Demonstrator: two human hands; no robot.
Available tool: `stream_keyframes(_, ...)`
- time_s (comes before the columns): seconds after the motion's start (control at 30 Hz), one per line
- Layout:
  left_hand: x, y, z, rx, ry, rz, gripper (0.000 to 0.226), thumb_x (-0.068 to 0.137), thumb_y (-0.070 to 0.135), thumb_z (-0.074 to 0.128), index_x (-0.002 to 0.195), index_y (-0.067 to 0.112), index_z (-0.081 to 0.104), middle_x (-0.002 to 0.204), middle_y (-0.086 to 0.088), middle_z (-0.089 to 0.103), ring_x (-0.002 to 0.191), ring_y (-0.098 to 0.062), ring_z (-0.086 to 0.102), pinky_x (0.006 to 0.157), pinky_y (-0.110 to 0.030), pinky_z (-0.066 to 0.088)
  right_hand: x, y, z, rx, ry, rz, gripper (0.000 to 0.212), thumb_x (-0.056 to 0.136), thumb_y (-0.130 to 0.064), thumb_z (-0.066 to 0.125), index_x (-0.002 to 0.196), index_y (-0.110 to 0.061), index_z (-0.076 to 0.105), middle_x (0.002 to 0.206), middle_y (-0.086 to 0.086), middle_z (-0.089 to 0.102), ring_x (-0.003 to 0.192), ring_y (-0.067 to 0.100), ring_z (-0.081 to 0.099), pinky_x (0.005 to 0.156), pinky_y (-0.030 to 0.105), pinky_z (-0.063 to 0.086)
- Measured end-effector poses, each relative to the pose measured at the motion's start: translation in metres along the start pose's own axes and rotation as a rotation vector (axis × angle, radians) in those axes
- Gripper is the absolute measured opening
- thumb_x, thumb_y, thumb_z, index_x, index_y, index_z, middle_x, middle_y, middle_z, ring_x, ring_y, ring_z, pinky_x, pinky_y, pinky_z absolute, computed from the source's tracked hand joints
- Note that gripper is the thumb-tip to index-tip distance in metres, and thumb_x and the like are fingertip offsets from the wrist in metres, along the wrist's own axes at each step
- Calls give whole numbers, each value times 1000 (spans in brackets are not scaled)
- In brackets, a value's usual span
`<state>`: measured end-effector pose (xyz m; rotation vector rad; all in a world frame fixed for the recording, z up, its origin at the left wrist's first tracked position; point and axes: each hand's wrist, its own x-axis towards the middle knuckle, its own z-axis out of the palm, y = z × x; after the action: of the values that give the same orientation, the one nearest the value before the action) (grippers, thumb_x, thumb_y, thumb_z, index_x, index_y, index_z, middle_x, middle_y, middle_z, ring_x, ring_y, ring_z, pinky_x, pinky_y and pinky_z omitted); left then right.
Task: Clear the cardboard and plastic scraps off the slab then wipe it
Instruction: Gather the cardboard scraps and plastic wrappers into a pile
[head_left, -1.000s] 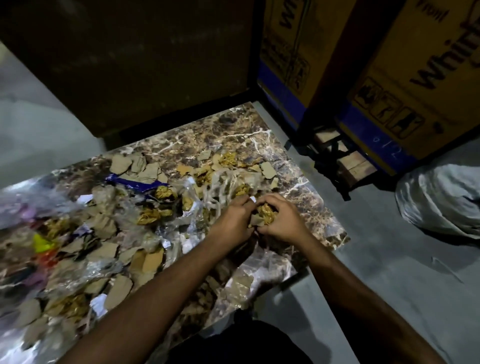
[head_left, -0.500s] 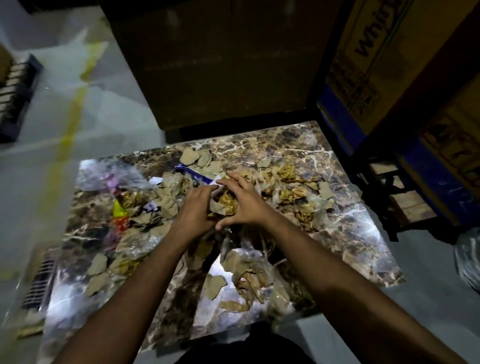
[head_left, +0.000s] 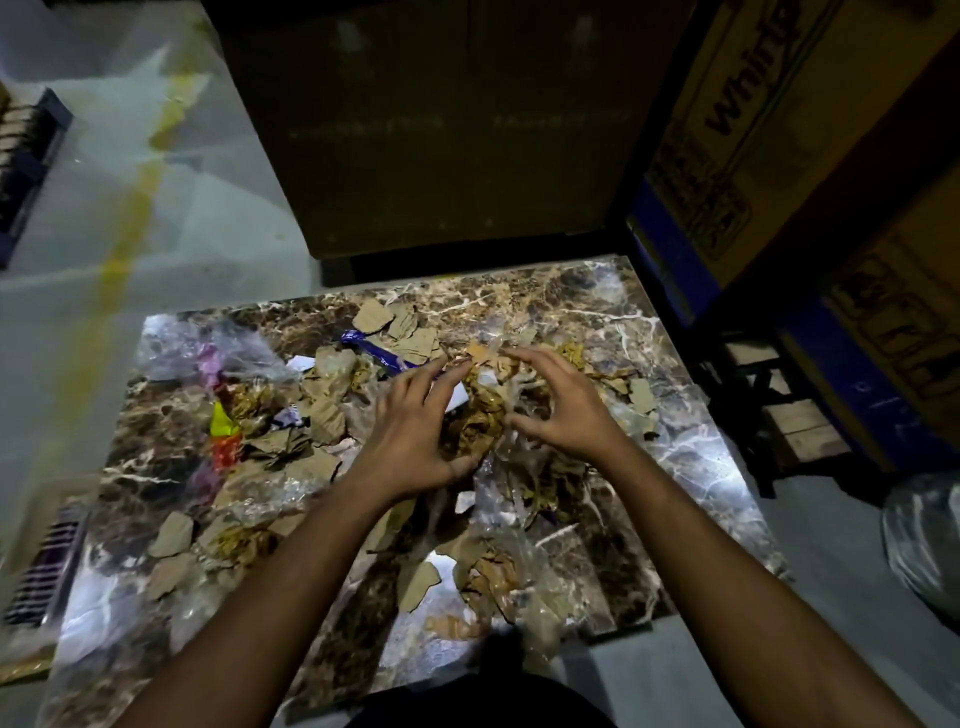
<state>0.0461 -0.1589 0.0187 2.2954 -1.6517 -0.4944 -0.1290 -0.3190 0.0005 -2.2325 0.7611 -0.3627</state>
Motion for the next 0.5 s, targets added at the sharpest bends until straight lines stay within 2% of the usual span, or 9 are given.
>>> stream_keyframes(0.1, 28, 21, 2, -65, 27, 8, 94, 82, 51, 73, 157, 36, 16, 163, 4, 16, 146, -21, 10, 120, -54, 17, -9, 39, -17, 62, 243, 78, 48, 86, -23, 76, 130, -34, 60, 133, -5, 61, 122, 12, 56, 103, 34, 48)
stream_keyframes(0.17, 55, 39, 7, -55, 14, 31, 84, 87, 46, 69, 156, 33, 22, 162, 2, 21, 145, -21, 13, 121, -53, 21, -13, 72, -28, 16, 371, 173, 34, 87, -22, 73, 119, -31, 65, 123, -4, 65, 116, 15, 59, 97, 33, 50)
stream_keyframes(0.27, 104, 67, 21, -2, -44, 105, 76, 90, 45, 66, 154, 31, 28, 161, -1, 25, 146, -25, 14, 119, -49, 21, -11, 122, -44, -78, 382, 379, 34, 87, -30, 72, 120, -27, 65, 123, 4, 65, 120, 27, 57, 93, 32, 45)
stream_keyframes(0.3, 122, 74, 27, 32, -67, 125, 75, 90, 47, 66, 154, 30, 29, 162, -2, 25, 147, -27, 14, 119, -49, 20, -9, 136, -49, -134, 310, 458, 43, 87, -41, 71, 127, -28, 62, 131, 7, 60, 126, 32, 52, 97, 37, 43)
stream_keyframes(0.37, 157, 87, 42, 102, -116, 132, 76, 88, 49, 66, 153, 31, 31, 162, -4, 25, 149, -31, 14, 119, -51, 19, -4, 158, -52, -196, 73, 629, 75, 82, -68, 67, 146, -38, 43, 153, 12, 39, 142, 40, 33, 110, 50, 34)
stream_keyframes(0.43, 187, 94, 58, 175, -188, 125, 80, 85, 53, 69, 153, 33, 31, 163, -5, 25, 148, -34, 14, 119, -53, 18, 3, 164, -50, -198, -152, 729, 110, 61, -94, 60, 153, -52, 16, 166, 12, 15, 151, 43, 14, 116, 61, 24)
stream_keyframes(0.5, 210, 98, 73, 243, -309, 125, 91, 78, 59, 74, 153, 40, 27, 165, -4, 20, 149, -38, 12, 118, -59, 17, 13, 164, -45, -239, -297, 736, 133, 39, -105, 54, 152, -57, 0, 168, 12, 5, 152, 44, 6, 116, 67, 21)
